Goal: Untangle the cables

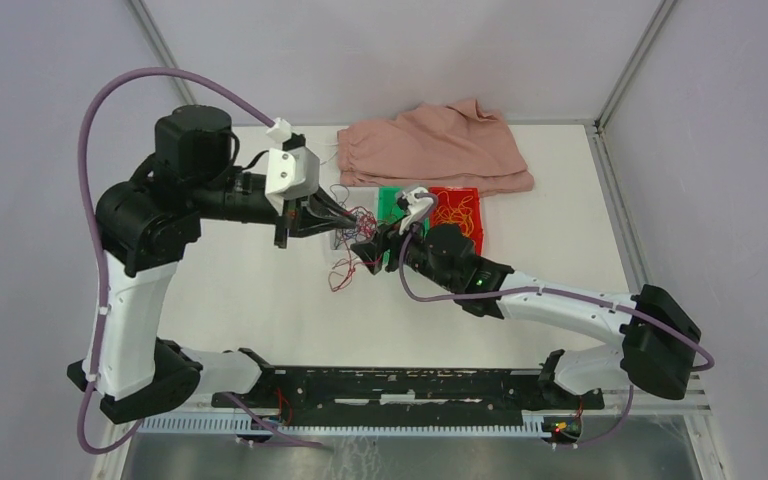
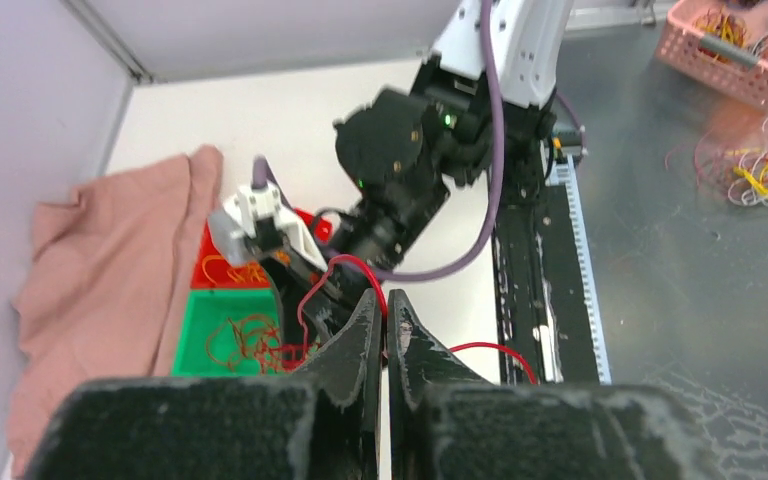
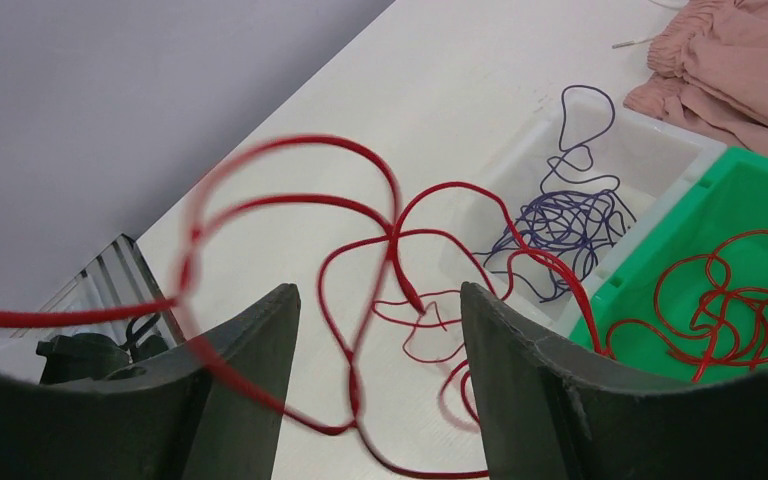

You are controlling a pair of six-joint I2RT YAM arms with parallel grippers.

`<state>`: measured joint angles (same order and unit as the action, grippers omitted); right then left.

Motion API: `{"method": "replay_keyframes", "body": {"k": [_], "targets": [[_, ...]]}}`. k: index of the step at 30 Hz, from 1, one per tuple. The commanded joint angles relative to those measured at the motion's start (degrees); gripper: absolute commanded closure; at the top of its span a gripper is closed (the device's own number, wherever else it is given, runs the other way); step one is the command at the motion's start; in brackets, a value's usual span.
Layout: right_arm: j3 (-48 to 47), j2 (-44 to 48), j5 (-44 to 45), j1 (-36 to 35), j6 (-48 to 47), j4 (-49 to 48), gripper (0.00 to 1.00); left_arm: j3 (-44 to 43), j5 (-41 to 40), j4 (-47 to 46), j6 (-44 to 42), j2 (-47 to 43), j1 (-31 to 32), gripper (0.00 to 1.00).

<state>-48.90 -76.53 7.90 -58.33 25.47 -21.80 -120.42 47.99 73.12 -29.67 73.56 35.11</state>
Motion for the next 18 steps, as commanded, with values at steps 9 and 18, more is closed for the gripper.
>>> {"method": "replay_keyframes", "body": {"k": [9,18], "targets": [[0.3,-1.3,2.9,-1.7,2.5,-3.2,0.36,-8.8,1.5,-19.9,10.1,-1.3,0.2,0.97],[11.6,2.6,5.0,-1.8,9.8,-5.7,0.38,-11.0,-7.2,-34.3,6.9,-3.5,0.1,0.97]]}}
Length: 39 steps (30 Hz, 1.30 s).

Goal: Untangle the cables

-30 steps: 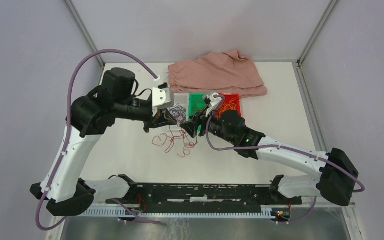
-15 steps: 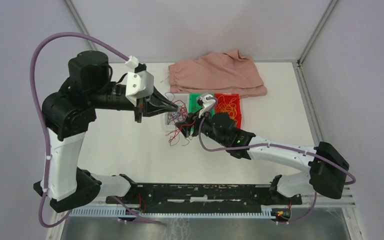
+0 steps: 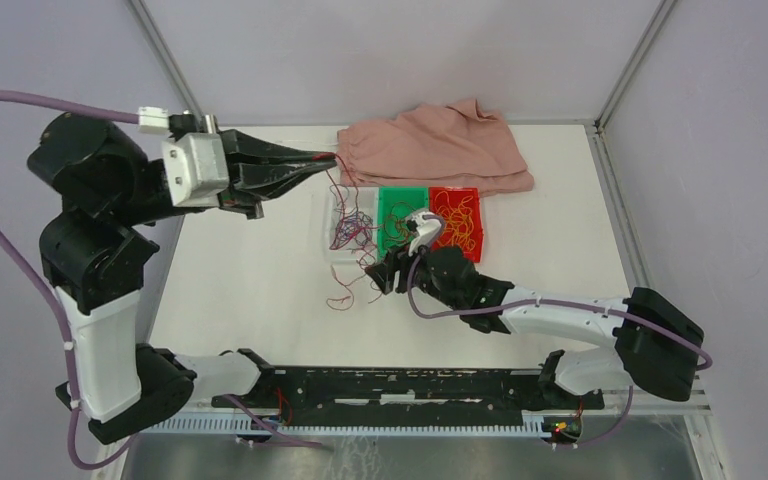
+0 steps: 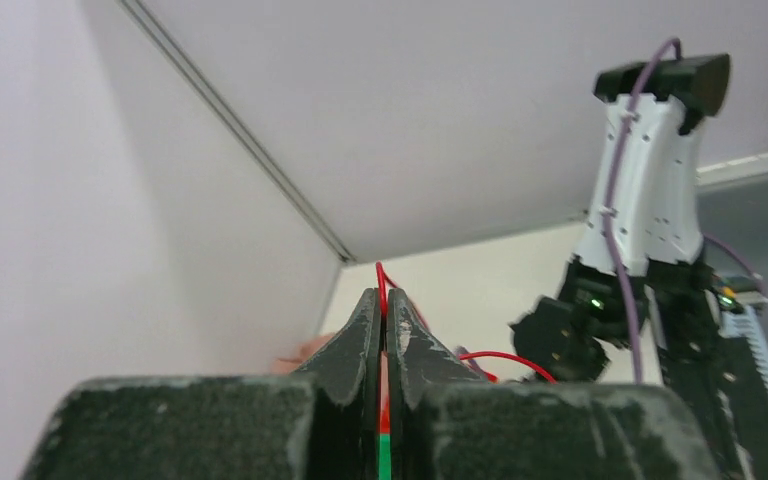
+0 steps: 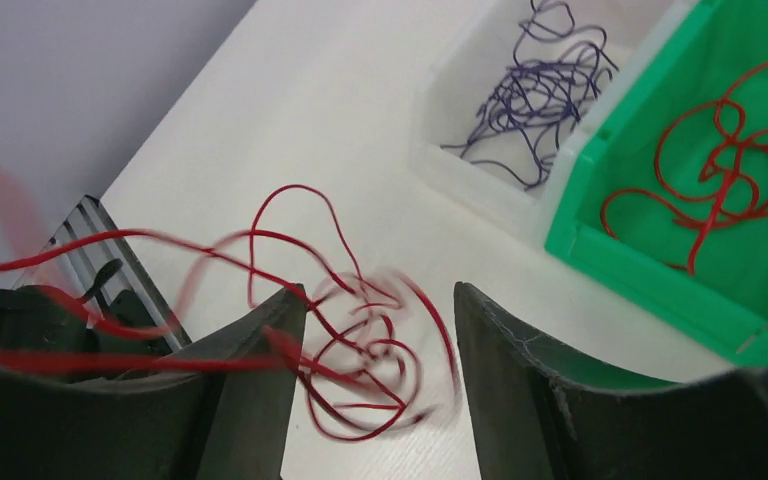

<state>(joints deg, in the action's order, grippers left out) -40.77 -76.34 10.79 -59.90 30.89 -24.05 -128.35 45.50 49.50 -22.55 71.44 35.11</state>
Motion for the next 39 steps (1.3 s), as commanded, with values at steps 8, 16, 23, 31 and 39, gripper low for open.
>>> {"method": "replay_keyframes", "body": {"k": [8,16,23,31,39], "targets": [[10.9,4.1,3.7,-0.7,8.0,-5.0,0.38,-2.7,-12.9,-23.9,-10.6,-2.6,0.1,0.97],[12.7,4.3,5.4,-1.3,8.5,-2.9,0.37,-3.9,-17.6,-39.2,-19.9,-1.5,0.1,0.97],[14.3,3.8,8.9,-1.7,10.5,0.8,0.39,-4.4,-24.3,-52.4,-30.8,0.8,0.1,0.97],[13.3,5.5,15.5,-2.7,10.9,9.0,0.39,-9.5,-26.9,-56.6,-31.3,4.6,0.1,0.97],[-1.0,14.1,-0.5,-3.4,-5.7,8.5,0.16,-0.8,-23.4,-52.3,-28.8,0.1,0.1,0.97]]}}
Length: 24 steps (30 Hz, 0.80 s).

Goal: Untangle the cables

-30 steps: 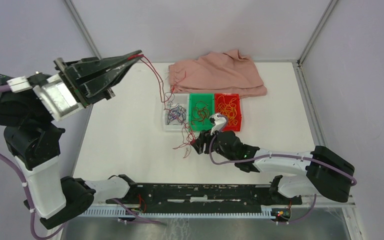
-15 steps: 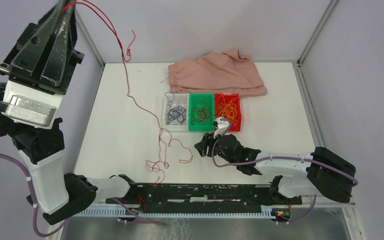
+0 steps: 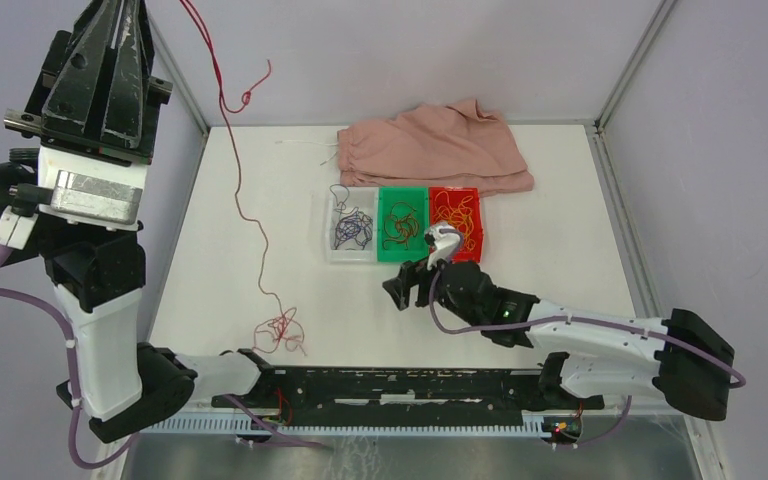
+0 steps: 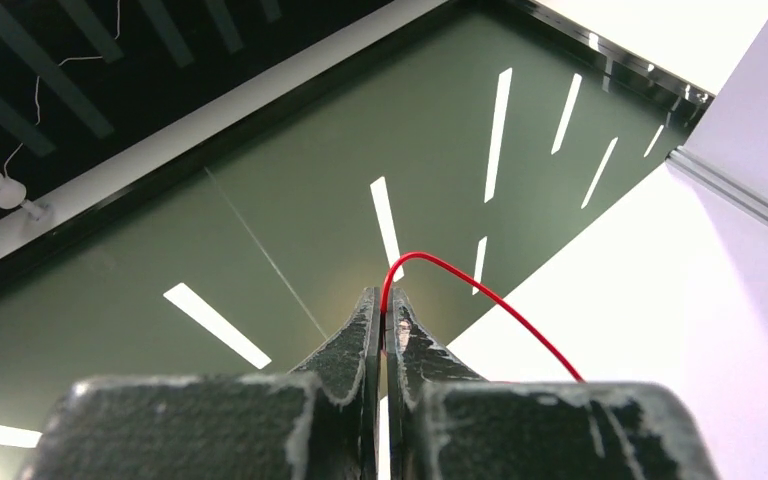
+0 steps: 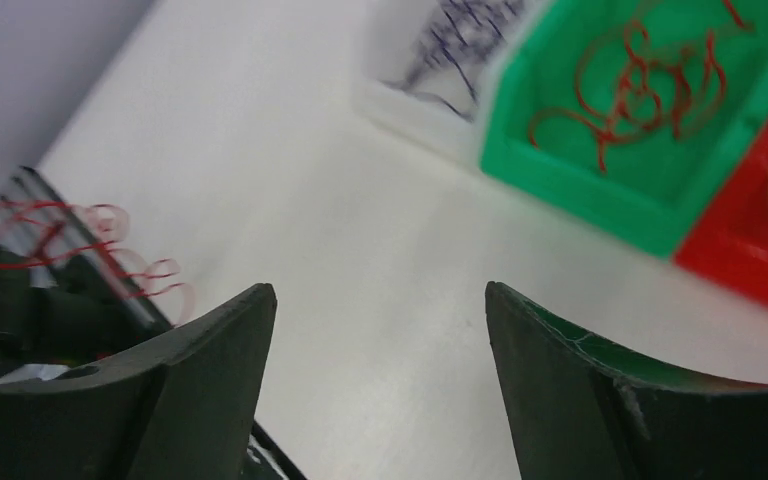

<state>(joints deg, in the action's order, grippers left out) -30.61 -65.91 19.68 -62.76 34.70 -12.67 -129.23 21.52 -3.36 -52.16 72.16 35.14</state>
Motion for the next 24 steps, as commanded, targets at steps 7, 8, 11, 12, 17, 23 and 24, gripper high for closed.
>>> {"method": "replay_keyframes", "body": {"k": [7,8,11,12,17,23,24], "targets": [[-26.0,-2.6,-28.6,-1.8,-12.8,-9.1,0.08,-0.7,0.9,3.2,1.9,0.4,0.1,0.97],[-27.4,-3.7,-30.4,-2.1,-12.9,-10.5,0.08,-0.6,0.9,3.6,1.8,0.4,0.2,0.97],[-31.7,-7.8,-32.6,-3.4,-15.0,-10.7,0.08,-0.4,0.9,5.0,1.7,0.4,0.1,0.97],[-33.2,-9.1,-32.3,-3.7,-16.4,-9.2,0.08,-0.3,1.0,5.4,1.7,0.4,0.2,0.97],[-35.9,-15.2,-24.8,-4.1,-23.0,-3.6,0.13,0.3,1.9,6.8,2.0,0.0,0.1,0.97],[-32.1,-17.3,-9.3,-4.1,-26.5,-4.8,0.47,0.3,2.8,8.8,2.9,-0.5,0.1,0.97],[-31.6,-17.1,-10.1,-4.1,-26.5,-4.9,0.59,0.4,2.8,9.7,3.2,-0.7,0.1,0.97]]}}
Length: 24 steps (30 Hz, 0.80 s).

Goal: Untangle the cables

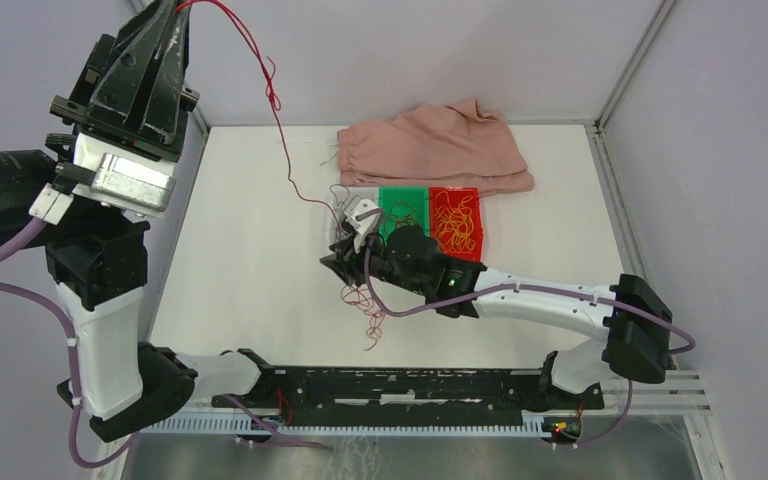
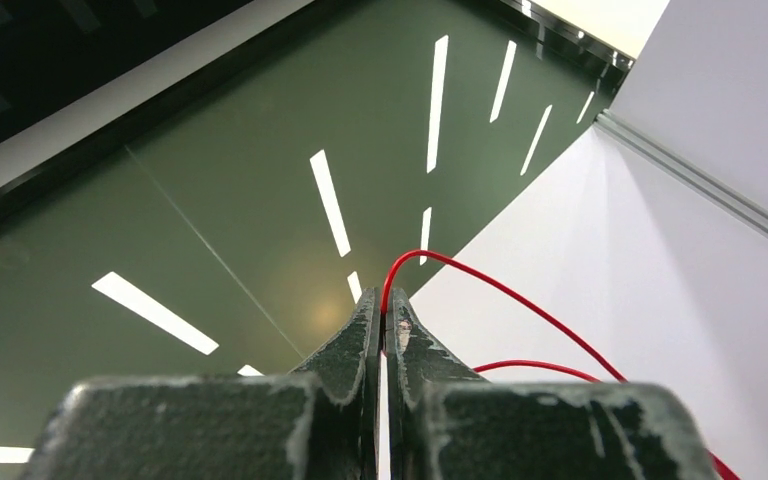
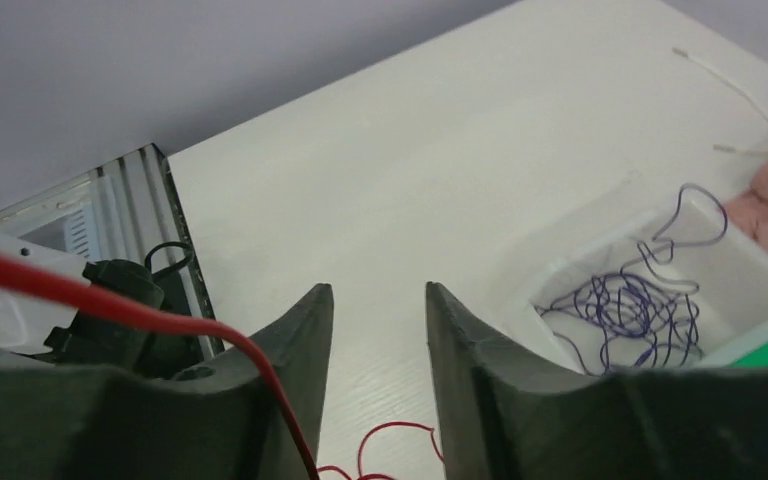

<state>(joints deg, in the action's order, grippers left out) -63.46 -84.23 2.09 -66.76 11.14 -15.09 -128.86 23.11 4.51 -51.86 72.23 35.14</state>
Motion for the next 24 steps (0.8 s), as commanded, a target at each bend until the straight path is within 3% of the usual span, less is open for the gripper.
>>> {"method": "replay_keyframes", "body": {"k": [1,3,7,14,17,21,24], "targets": [[1.4,1.6,6.4,-0.1,-2.7,-2.4,0.71,0.3,1.2,2.8,3.5,-1.1,0.1,0.97],[1.8,2.6,4.2,-0.1,-2.1,-2.6,0.84,2.4,0.7,5.0,5.4,-2.4,0.1,0.97],[3.2,6.7,3.5,0.0,-1.4,-2.7,0.99,13.1,-3.0,7.2,12.0,-8.7,0.1,0.97],[6.1,14.6,3.2,0.2,0.5,-3.2,0.99,32.2,-8.9,19.0,27.9,-17.0,0.1,0.95],[5.6,16.2,3.0,0.3,0.1,-1.7,0.99,41.1,-2.6,20.9,32.4,-21.8,0.1,0.9],[4.0,16.1,1.7,0.4,0.1,0.5,0.99,48.8,9.0,25.3,34.8,-25.3,0.1,0.77],[1.6,15.1,0.2,0.5,0.8,3.5,0.99,50.5,14.2,33.5,29.5,-24.5,0.1,0.68]]}}
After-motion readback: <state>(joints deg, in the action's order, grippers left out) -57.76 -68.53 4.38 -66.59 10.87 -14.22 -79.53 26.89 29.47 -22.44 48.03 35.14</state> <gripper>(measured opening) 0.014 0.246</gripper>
